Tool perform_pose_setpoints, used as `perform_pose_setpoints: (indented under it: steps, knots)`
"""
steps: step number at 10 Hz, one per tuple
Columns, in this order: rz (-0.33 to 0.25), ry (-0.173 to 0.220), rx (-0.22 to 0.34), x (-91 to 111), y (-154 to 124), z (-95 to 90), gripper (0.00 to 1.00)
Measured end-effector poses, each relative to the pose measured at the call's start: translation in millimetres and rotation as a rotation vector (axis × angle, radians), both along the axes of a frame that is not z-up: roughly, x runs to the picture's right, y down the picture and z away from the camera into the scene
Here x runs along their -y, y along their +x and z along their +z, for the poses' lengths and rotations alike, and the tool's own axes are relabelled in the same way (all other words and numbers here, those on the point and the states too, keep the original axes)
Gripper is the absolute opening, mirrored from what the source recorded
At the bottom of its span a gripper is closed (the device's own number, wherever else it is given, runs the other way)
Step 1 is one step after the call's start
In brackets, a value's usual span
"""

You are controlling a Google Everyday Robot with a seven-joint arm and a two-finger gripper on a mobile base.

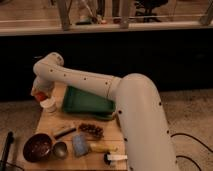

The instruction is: Place apple in paper cup

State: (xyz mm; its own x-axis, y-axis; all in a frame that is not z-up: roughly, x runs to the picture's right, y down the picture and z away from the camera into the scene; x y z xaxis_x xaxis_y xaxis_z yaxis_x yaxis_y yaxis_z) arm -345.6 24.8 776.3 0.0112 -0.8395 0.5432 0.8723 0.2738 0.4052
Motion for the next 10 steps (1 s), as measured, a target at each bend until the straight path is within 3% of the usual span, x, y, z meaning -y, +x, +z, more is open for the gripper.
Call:
perform_pose_setpoints:
  steps: [10]
  knots:
    - [0.011,0.013,0.011,10.9,7.1,-0.3,0.80]
